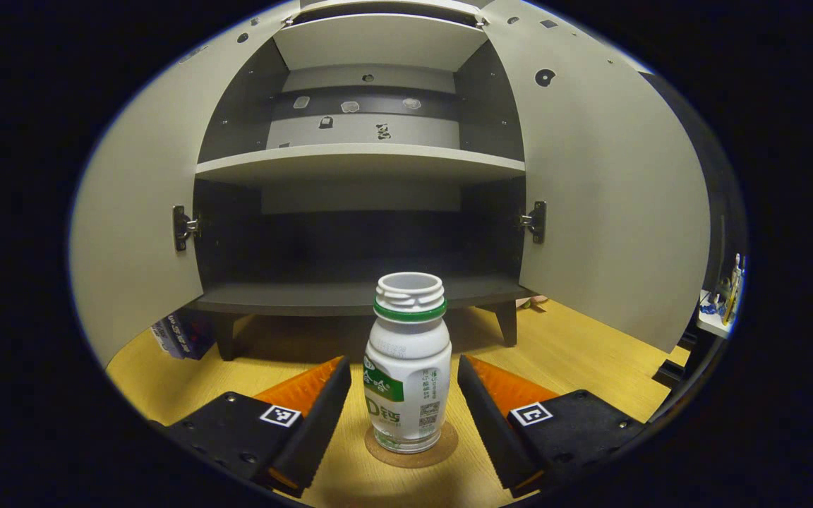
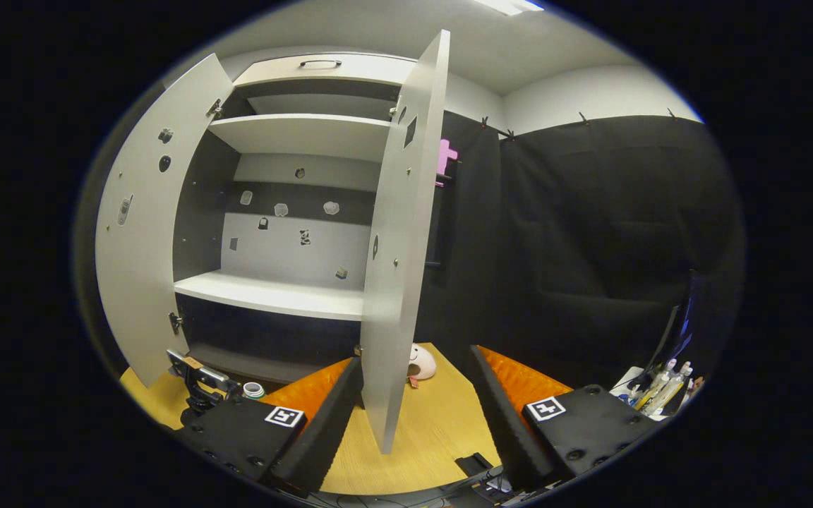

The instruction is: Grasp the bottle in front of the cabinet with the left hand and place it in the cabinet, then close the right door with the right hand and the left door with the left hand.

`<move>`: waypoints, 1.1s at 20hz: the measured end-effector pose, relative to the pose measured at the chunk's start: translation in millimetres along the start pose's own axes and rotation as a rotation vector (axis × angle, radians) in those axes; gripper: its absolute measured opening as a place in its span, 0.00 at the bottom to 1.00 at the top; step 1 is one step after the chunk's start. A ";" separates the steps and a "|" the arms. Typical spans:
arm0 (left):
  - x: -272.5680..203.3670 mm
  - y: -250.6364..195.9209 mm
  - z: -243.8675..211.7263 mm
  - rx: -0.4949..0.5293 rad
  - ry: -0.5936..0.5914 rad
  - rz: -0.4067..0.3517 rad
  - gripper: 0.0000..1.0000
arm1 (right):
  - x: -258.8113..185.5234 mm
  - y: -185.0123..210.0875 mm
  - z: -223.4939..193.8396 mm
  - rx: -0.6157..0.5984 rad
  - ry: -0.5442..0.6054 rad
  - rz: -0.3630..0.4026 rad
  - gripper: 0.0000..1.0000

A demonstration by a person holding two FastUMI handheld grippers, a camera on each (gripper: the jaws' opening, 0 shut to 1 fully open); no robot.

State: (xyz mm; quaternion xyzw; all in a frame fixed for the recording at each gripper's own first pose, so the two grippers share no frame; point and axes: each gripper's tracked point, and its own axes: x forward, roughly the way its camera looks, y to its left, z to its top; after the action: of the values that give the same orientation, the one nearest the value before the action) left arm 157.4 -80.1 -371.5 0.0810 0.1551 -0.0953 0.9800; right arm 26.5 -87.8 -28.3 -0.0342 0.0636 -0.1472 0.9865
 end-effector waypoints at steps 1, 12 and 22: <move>2.0 0.6 -0.6 0.009 -0.001 0.006 0.86 | -1.4 -0.9 -0.2 -0.003 -0.001 -0.002 0.98; -30.0 5.8 72.8 0.033 0.016 -0.065 0.71 | -8.8 0.6 6.2 0.021 -0.035 0.023 0.98; -59.4 28.6 196.0 0.008 -0.002 -0.076 0.71 | -7.9 -11.7 10.4 0.054 -0.067 0.041 0.99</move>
State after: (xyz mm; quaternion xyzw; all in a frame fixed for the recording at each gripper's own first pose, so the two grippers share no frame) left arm 164.6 -79.7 -164.9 0.0787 0.1565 -0.1330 0.9755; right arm 17.1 -96.2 -16.2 -0.0109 0.0272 -0.1274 0.9914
